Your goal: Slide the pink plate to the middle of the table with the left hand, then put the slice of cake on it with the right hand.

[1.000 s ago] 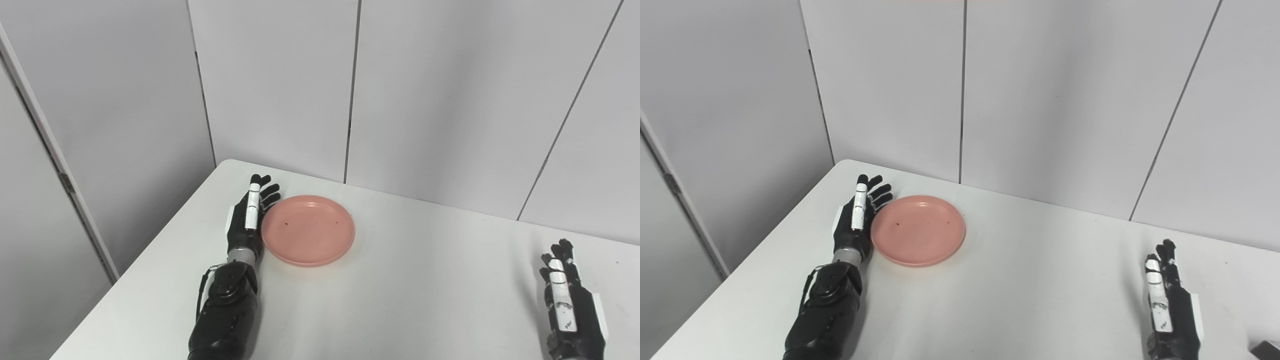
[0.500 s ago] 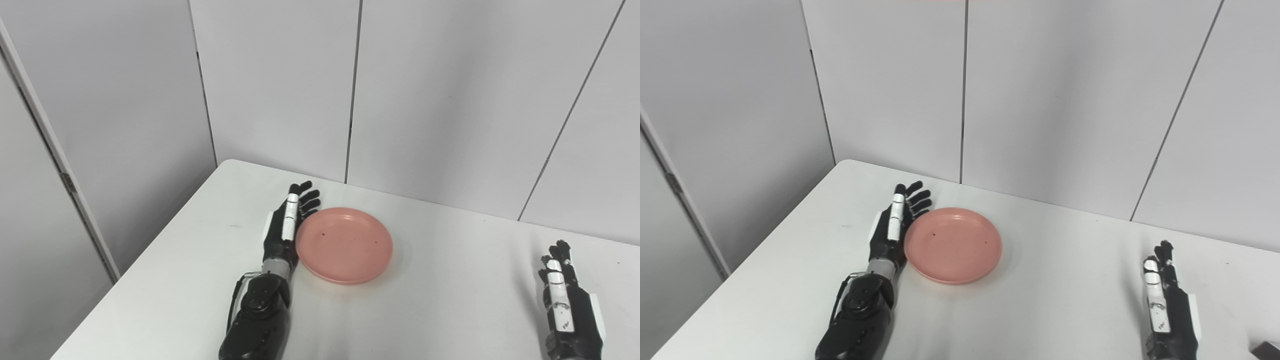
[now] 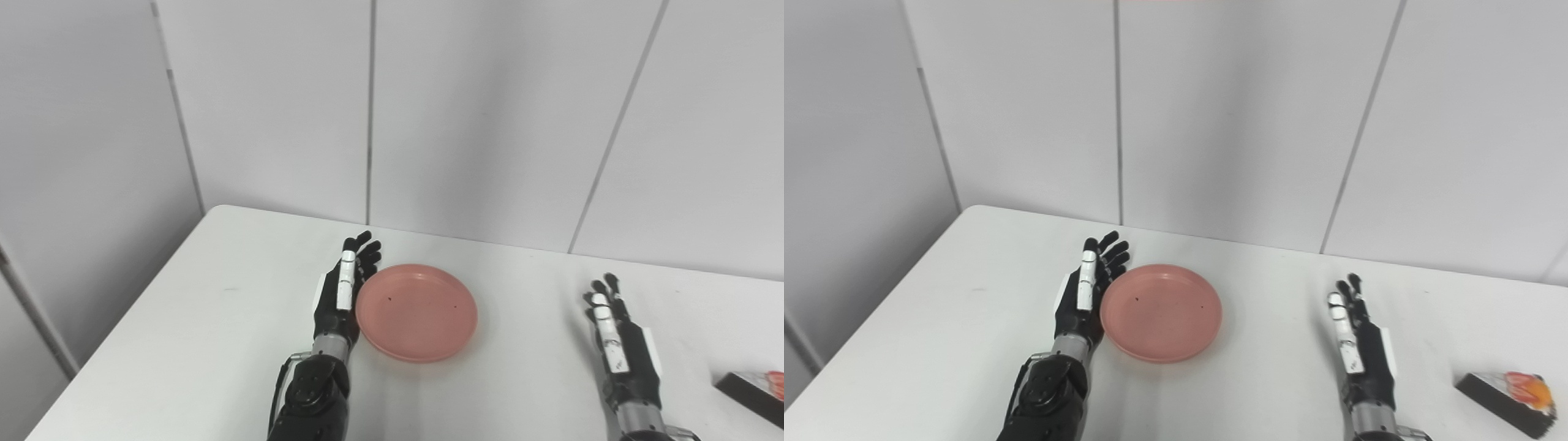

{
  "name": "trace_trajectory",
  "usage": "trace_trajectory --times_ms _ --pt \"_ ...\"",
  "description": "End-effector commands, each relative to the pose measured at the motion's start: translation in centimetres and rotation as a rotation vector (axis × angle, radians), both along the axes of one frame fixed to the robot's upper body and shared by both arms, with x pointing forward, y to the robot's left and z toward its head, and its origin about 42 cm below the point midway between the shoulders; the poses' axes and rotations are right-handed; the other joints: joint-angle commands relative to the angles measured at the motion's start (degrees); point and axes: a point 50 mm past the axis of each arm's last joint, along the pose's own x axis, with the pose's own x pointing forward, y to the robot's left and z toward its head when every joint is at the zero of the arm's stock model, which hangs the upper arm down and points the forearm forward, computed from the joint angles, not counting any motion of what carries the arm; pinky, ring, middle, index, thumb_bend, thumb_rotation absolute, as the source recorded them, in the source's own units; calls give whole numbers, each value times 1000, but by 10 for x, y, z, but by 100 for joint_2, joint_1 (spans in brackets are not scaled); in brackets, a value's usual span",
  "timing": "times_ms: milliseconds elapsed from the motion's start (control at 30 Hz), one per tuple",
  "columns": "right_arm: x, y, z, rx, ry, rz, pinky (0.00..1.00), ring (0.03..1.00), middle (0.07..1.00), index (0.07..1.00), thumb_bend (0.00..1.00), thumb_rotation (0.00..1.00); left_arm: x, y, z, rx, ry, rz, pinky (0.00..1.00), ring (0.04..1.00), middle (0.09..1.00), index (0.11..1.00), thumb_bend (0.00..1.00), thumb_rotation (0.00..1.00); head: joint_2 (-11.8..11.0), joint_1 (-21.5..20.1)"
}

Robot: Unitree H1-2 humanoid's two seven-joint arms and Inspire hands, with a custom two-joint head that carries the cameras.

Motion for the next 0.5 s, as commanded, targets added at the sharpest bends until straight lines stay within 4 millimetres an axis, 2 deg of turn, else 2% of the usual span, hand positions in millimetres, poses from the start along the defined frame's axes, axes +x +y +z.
trace_trajectory --times_ms 0,133,200,467 --pt "4 10 10 7 -72 11 942 912 934 972 624 796 -10 -10 -17 -39 85 -34 935 896 861 853 736 989 46 -122" --pt "5 17 11 19 -67 20 953 919 941 982 623 787 -16 -21 -18 -49 102 -66 905 879 857 854 751 967 131 -413" --pt "5 21 12 13 -59 19 956 916 941 983 618 781 -19 -28 -20 -37 97 -96 909 888 870 870 742 991 148 -549" --pt "7 35 14 10 -45 16 970 917 945 981 617 736 -27 -39 -24 -16 83 -143 902 904 895 888 720 984 275 -1061"
